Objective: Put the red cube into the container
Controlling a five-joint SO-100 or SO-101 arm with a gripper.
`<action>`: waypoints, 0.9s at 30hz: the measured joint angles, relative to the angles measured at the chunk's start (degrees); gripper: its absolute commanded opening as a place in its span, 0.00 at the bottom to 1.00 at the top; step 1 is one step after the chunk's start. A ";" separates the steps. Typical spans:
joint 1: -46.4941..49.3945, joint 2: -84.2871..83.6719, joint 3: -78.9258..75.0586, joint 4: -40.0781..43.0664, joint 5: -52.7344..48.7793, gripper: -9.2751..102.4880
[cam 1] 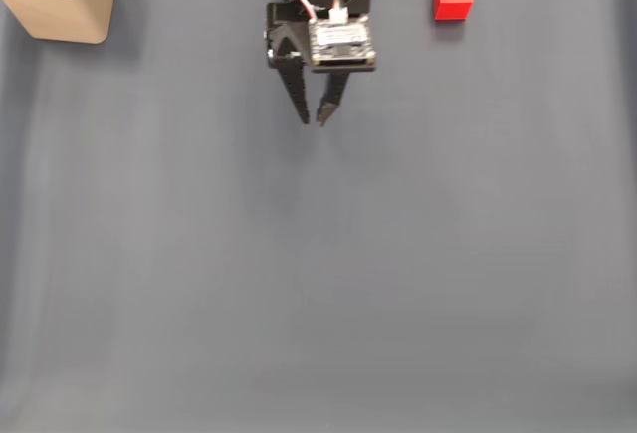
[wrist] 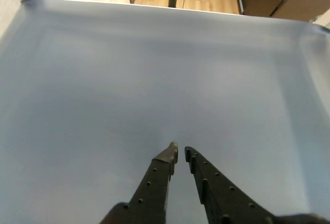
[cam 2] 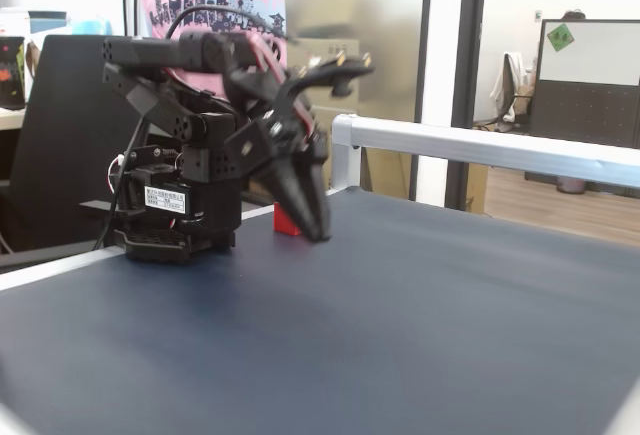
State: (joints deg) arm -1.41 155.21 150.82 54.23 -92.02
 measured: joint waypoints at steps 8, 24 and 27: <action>-8.79 -11.87 -17.40 13.27 -0.88 0.10; -43.42 -19.86 -26.46 23.64 3.34 0.22; -48.52 -20.65 -26.54 24.17 4.04 0.26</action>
State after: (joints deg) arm -49.92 134.56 124.28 78.40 -87.98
